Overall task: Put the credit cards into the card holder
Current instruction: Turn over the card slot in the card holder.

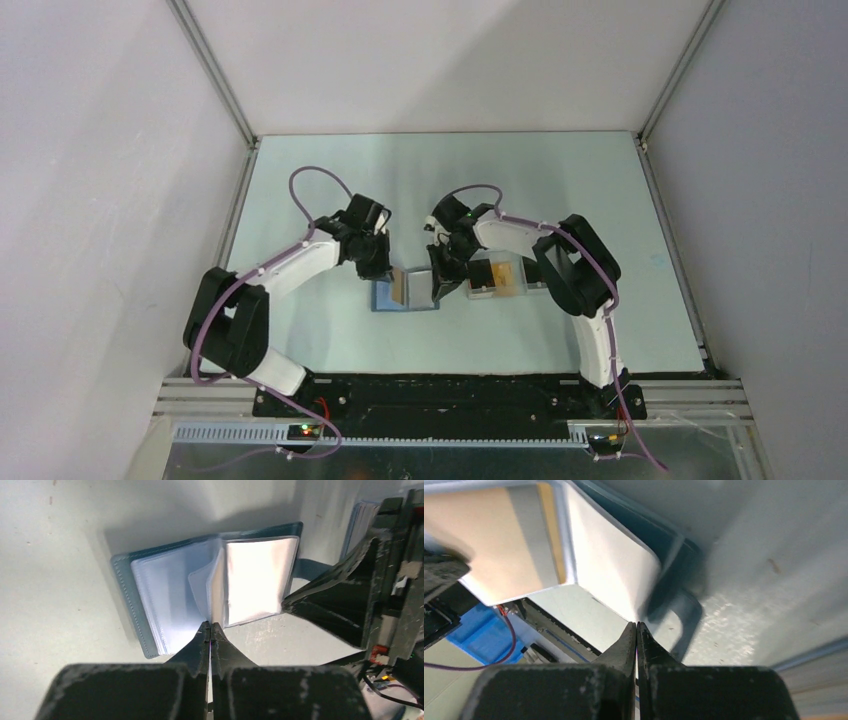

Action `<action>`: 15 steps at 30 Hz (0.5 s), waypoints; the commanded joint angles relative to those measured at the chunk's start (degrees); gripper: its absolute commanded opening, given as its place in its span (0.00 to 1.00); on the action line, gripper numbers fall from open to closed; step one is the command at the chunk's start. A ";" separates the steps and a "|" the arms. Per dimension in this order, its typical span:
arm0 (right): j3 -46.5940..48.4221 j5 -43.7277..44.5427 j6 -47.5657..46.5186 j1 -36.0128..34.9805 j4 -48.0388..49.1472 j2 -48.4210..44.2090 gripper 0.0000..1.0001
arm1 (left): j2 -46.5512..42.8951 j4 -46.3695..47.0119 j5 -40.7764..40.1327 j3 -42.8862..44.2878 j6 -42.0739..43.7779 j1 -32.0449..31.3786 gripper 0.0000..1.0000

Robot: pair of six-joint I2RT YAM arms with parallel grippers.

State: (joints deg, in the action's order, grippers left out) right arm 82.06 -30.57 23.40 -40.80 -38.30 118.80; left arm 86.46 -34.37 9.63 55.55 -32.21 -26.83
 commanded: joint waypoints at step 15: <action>-1.70 -1.27 0.57 3.48 1.36 -3.21 0.00 | 4.71 -7.46 -6.25 10.68 -1.88 -4.34 0.00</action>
State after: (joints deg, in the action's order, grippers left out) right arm 81.47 -28.64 22.94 -38.20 -38.59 118.28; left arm 89.12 -40.45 5.82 63.46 -31.53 -29.54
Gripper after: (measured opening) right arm 0.009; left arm 0.003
